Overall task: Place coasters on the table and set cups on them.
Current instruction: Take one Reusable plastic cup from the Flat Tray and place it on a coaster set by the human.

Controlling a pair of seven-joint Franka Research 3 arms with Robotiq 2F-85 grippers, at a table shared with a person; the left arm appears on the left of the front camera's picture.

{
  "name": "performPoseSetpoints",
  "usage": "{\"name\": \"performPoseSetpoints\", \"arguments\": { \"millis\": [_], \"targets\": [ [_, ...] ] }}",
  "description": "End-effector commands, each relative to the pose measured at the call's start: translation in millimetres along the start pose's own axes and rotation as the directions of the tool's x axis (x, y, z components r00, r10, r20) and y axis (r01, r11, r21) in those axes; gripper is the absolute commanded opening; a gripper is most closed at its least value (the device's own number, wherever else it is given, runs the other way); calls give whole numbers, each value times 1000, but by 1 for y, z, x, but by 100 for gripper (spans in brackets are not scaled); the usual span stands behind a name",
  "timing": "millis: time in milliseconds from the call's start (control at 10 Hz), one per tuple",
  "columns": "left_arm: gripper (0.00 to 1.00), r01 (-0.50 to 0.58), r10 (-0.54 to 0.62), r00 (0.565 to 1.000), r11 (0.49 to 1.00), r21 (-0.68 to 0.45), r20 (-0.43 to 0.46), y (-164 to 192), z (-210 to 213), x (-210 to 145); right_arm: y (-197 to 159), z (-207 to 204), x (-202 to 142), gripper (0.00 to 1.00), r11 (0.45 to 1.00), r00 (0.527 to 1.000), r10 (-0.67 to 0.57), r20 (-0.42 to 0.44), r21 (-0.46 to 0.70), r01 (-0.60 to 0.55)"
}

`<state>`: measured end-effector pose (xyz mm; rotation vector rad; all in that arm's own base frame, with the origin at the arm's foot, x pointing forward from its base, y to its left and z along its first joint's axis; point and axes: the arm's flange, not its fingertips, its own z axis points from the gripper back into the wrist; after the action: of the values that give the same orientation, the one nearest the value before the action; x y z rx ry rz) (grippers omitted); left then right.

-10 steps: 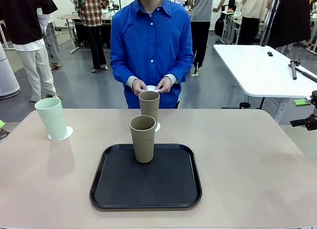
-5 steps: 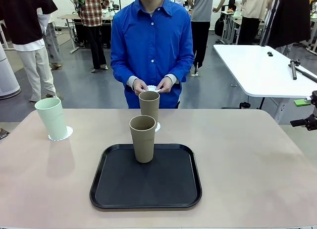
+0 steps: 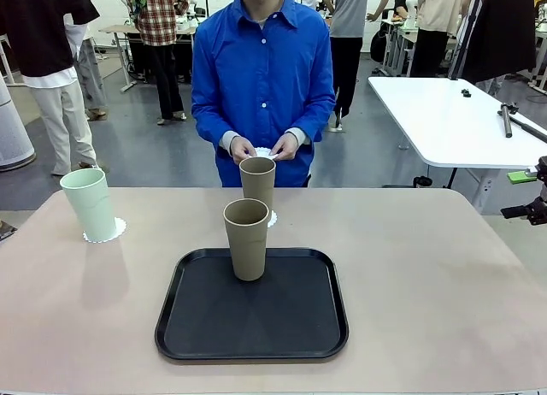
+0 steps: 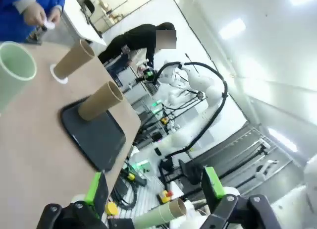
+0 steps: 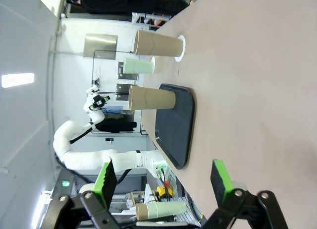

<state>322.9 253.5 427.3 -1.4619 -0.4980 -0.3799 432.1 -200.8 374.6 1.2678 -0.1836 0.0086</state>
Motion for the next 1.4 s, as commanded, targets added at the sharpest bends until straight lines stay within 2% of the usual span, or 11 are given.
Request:
{"name": "performPoseSetpoints", "arguments": {
  "millis": [0,200,500,1300],
  "targets": [
    [100,-90,97,991,993,77,-95,9,24,15,0,0,0,100,1000,1000,-1,2,-6,1],
    [100,-137,154,979,982,126,-137,12,25,23,0,0,0,100,1000,1000,-1,2,-6,1],
    [100,-190,220,967,960,206,-132,18,26,25,0,0,0,100,1000,1000,-1,2,-6,1],
    [100,-187,214,968,962,197,-129,26,27,25,0,0,0,100,1000,1000,-1,2,-6,1]
  ]
}}
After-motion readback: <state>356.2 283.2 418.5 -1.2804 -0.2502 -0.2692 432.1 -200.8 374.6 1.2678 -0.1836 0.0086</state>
